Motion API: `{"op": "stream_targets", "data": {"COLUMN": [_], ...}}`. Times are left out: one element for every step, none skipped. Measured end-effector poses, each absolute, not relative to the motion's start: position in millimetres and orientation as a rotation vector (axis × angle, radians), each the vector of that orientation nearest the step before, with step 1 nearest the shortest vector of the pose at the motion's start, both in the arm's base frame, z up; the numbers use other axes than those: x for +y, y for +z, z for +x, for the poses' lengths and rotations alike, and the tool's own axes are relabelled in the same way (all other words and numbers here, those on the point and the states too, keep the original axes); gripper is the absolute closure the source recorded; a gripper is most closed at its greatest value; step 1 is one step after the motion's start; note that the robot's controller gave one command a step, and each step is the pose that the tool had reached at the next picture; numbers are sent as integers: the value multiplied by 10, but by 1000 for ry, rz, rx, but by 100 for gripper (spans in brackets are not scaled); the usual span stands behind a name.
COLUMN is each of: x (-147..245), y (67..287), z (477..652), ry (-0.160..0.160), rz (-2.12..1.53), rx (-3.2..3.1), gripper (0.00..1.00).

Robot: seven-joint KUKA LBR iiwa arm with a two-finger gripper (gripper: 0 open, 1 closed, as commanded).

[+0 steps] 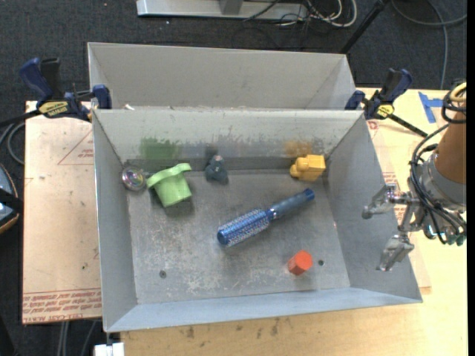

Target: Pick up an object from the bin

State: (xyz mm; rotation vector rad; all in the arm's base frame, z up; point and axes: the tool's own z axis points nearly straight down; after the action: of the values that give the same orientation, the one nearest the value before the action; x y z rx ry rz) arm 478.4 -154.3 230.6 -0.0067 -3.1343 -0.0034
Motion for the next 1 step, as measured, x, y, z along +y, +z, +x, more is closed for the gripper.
{"op": "stream_targets", "data": {"x": [-1055], "y": [1053], "z": [5300], "ry": [-7], "rz": [307], "rx": [-3123], "gripper": [0]}}
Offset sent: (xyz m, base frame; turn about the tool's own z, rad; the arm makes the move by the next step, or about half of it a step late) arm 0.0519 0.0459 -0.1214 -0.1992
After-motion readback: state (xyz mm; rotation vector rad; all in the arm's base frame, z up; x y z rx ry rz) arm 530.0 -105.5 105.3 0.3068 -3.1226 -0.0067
